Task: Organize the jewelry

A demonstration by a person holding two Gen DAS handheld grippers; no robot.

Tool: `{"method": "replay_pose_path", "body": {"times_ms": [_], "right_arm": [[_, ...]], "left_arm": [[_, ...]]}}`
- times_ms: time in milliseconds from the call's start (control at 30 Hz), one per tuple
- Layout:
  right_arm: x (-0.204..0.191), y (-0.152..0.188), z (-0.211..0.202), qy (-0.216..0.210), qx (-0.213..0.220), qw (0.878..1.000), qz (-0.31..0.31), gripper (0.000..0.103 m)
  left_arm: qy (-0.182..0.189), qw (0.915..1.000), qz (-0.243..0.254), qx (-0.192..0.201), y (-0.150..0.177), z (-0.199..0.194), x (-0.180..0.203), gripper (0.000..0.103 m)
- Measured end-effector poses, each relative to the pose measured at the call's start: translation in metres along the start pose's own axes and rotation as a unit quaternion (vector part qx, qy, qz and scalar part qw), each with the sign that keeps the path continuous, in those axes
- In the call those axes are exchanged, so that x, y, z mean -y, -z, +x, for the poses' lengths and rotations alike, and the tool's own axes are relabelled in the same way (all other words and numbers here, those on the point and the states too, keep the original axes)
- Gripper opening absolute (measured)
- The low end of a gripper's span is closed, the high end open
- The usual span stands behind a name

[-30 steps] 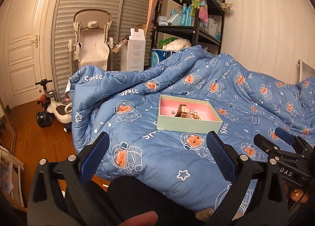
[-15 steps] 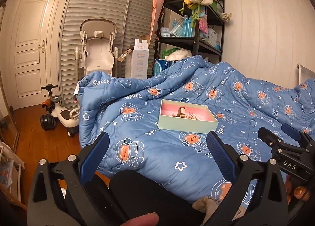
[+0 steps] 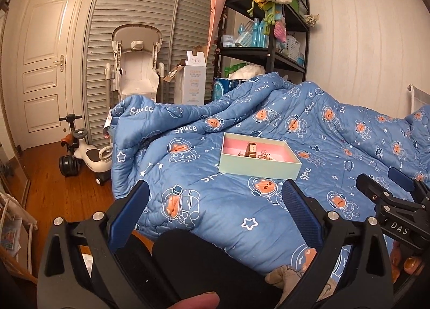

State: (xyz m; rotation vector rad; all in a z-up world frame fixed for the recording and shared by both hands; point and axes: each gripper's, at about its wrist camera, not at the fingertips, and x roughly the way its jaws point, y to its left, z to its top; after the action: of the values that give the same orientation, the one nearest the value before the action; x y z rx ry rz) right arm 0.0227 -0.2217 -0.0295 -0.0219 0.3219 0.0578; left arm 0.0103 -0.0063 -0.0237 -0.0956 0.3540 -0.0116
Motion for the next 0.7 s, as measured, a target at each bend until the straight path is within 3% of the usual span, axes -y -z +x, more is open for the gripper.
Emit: {"method": "replay_pose_path", "body": {"times_ms": [700], "right_arm": [[0.0, 0.0004, -0.0033, 0.001, 0.008, 1.0, -0.003, 0.096]], "left_arm": [[-0.002, 1.0, 0.004, 0.003, -0.0009, -0.0029, -0.0007, 0.097]]}}
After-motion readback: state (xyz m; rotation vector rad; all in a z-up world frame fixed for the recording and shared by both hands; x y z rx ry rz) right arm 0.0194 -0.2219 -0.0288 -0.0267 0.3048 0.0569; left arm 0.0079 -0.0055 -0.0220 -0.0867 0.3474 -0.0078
